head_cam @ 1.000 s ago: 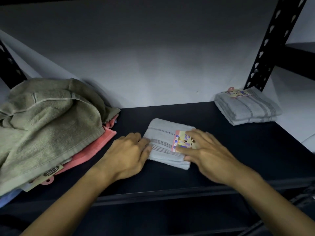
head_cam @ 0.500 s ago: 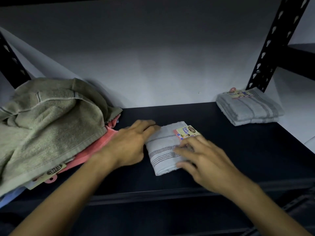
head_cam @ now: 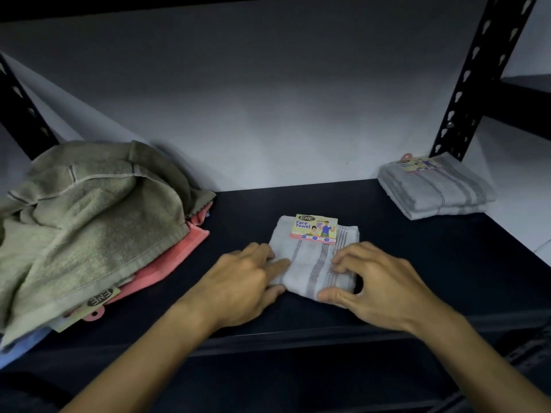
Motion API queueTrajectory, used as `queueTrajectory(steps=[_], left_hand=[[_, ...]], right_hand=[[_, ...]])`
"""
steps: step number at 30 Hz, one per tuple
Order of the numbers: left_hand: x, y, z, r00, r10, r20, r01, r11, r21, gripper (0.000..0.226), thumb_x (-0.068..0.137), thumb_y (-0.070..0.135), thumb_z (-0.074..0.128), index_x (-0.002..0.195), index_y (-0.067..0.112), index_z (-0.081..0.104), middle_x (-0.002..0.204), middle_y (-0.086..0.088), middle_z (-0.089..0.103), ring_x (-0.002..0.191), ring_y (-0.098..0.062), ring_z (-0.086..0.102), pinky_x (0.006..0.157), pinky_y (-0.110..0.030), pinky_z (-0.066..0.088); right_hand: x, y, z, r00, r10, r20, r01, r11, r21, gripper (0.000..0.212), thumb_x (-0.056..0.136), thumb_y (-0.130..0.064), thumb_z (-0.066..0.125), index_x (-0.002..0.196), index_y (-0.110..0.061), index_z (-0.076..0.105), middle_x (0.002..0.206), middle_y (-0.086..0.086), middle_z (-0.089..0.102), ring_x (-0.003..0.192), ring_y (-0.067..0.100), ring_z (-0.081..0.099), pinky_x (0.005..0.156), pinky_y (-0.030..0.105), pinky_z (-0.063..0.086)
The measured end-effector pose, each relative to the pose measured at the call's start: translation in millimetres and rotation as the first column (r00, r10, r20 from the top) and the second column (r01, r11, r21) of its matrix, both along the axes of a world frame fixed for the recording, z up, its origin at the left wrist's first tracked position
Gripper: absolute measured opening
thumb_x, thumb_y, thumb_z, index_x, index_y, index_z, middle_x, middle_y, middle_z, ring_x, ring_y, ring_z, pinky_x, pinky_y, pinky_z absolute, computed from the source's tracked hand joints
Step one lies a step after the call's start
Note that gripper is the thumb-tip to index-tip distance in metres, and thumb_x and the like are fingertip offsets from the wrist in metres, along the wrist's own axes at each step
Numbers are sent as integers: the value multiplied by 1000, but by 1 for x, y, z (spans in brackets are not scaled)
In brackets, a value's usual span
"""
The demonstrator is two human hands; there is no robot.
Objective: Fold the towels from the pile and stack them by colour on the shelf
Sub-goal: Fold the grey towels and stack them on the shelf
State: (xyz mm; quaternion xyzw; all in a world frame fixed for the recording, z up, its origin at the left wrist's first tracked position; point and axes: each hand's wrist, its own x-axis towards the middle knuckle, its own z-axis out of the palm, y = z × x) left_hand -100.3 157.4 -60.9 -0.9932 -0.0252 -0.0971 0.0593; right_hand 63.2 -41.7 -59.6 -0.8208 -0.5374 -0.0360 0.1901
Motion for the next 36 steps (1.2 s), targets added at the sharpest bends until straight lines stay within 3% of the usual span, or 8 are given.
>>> queueTrajectory(steps=[5,10,13,17,20,23,27,36], left_hand=[[5,-38,-7,996,36,87,-42,997,67,50,89,53,35,105,22,70,88,5,57,75,-12,58,44,-25,38],[6,-42,2,983,179,-45,-182,980,-78,55,93,67,35,135,34,51,118,8,49,107,-11,51,69,-30,44],[6,-38,18,943,328,-55,-329,898,-291,59,92,72,28,137,39,47,127,11,45,116,-11,49,86,-35,46],[24,-35,26,816,578,-21,-554,769,-318,56,98,63,27,128,22,52,122,0,57,107,-23,59,76,-33,40],[39,-35,25,731,661,-171,-673,657,-339,56,98,62,31,115,16,57,113,-4,64,101,-27,62,75,-35,43],[47,-33,25,659,699,-280,-743,544,-390,53,96,62,39,104,15,61,104,-3,66,95,-27,64,75,-35,47],[55,-33,26,614,723,-318,-766,446,-463,42,94,60,48,90,18,54,98,0,62,92,-24,62,73,-33,45],[64,-33,20,596,724,-347,-746,339,-573,37,89,54,59,82,18,55,85,5,59,77,-18,57,59,-29,39]], right_hand=[[10,-12,12,999,28,35,-23,990,-142,65,79,-70,57,133,-35,51,140,-29,38,131,-9,31,91,11,25],[18,-21,4,996,37,-77,-48,988,-147,70,78,-70,56,140,-38,44,148,-31,29,132,-21,15,107,10,20],[17,-19,1,977,9,-214,-18,999,-41,70,74,-74,50,133,-38,54,137,-36,34,130,-18,26,104,17,29],[20,-4,-3,941,-217,-261,278,934,226,40,89,-55,51,110,-26,69,115,-13,59,108,9,55,82,32,47],[20,9,2,870,-463,-169,468,884,-13,45,95,-55,41,107,-21,68,108,1,60,101,22,55,71,32,42],[20,19,7,810,-547,-210,512,835,-199,60,91,-68,35,94,-17,68,96,2,63,83,22,57,61,28,40],[14,27,16,769,-598,-226,549,799,-246,57,86,-71,46,78,-17,61,76,-3,61,64,15,53,49,24,30],[15,41,23,604,-613,-509,559,781,-277,32,85,-40,70,72,-16,54,77,-3,60,62,12,54,48,23,33]])
